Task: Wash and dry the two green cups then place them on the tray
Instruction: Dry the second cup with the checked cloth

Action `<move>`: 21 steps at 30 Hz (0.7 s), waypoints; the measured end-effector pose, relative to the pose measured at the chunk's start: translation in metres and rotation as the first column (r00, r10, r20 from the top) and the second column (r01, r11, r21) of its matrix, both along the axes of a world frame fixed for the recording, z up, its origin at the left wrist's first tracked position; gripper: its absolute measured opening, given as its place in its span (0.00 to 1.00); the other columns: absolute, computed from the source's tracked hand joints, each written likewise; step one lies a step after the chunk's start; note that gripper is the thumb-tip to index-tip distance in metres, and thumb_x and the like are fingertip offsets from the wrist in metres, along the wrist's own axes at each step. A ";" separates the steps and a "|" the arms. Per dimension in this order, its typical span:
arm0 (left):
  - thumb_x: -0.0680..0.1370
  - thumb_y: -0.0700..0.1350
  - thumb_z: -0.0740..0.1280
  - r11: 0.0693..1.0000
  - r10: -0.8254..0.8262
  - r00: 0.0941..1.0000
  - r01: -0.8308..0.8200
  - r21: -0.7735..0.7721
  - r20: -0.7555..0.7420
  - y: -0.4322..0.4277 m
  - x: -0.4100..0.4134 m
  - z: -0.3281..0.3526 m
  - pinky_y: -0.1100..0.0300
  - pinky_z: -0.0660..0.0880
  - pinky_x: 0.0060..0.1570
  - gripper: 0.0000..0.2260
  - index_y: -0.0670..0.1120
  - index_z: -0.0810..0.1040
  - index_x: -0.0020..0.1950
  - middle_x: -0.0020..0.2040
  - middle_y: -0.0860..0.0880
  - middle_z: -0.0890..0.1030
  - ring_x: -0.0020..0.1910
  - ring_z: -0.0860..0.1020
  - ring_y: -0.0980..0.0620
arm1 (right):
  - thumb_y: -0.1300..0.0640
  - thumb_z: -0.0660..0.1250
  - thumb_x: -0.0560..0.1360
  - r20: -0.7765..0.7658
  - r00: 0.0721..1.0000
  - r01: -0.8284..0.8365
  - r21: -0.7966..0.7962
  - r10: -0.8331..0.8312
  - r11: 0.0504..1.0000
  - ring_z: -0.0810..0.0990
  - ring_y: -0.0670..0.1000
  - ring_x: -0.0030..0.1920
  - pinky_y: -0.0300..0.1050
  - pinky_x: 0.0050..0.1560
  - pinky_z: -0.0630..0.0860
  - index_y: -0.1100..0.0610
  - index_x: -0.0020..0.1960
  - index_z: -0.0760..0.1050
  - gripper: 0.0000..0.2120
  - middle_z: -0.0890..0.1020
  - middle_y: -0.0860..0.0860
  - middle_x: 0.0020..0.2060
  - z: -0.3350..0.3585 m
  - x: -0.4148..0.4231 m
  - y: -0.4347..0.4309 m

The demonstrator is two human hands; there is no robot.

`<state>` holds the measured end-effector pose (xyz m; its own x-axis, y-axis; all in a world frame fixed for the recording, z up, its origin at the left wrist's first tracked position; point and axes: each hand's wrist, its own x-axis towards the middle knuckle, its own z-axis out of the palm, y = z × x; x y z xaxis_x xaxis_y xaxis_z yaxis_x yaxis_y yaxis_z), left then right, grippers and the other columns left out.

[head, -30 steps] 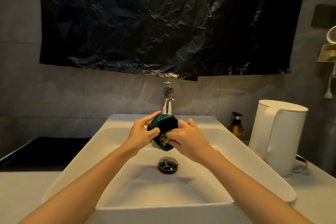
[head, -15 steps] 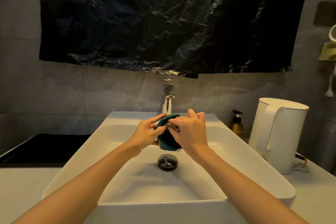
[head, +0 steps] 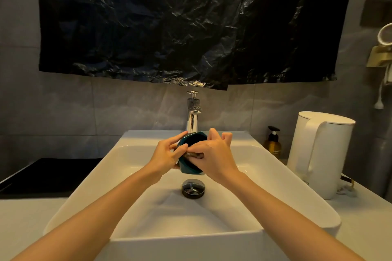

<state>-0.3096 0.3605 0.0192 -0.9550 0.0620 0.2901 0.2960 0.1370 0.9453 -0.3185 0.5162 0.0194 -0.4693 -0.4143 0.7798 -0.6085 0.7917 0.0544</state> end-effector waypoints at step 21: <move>0.77 0.37 0.63 0.955 0.223 0.950 -0.258 -0.148 -0.218 -0.011 -0.003 0.003 0.57 0.77 0.51 0.23 0.54 0.70 0.70 0.53 0.49 0.76 0.53 0.74 0.51 | 0.55 0.75 0.69 -0.058 0.993 0.117 0.397 -0.102 0.910 0.74 0.49 0.39 0.45 0.42 0.52 0.48 0.40 0.82 0.03 0.82 0.42 0.33 0.003 0.002 -0.005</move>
